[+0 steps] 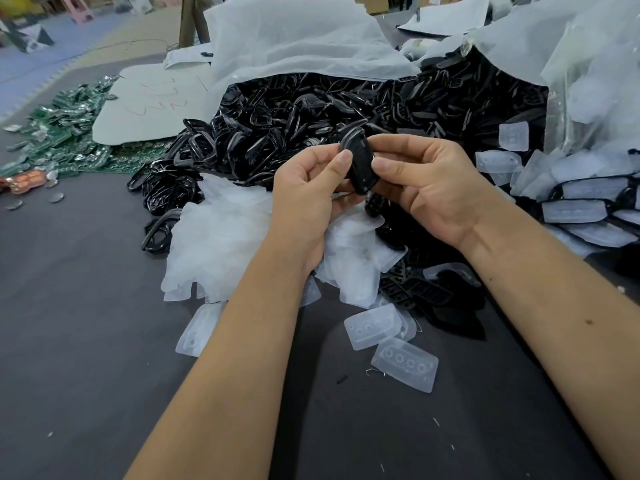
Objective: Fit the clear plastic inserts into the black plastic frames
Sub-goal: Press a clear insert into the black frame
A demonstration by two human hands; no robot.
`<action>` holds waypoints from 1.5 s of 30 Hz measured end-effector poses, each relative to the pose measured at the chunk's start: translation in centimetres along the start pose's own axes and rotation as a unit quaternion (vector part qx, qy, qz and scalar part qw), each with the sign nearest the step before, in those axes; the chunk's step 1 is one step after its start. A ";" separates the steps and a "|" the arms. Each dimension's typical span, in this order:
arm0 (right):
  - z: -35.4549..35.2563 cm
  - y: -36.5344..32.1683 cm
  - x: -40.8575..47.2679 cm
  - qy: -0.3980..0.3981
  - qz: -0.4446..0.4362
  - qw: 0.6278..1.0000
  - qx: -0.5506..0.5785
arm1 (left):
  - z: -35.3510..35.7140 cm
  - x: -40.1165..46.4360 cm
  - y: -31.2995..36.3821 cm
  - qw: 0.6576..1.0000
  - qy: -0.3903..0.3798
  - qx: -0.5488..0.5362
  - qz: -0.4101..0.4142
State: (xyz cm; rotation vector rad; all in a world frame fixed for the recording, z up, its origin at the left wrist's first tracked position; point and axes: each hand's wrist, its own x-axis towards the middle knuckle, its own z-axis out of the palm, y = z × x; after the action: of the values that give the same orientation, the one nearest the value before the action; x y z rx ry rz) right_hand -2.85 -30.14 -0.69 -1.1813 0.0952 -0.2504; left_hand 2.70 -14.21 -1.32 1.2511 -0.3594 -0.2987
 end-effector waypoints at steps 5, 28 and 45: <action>-0.3 0.0 0.1 0.001 -0.012 1.000 0.000 | 0.0 0.0 -0.1 1.000 -0.017 -0.007 0.016; 0.7 0.3 -0.3 0.002 -0.390 0.720 -0.574 | 0.6 0.5 -0.2 0.990 0.106 0.082 -0.032; -0.2 -0.6 0.5 0.123 -0.112 0.900 -0.402 | 0.9 0.0 -0.6 0.974 0.071 0.204 0.067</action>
State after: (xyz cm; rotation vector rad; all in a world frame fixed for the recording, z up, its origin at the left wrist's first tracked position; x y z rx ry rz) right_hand -2.53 -30.66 -0.24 -1.9875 0.3065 -0.5996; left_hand 2.35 -15.12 -1.62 1.6335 -0.3925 -0.0156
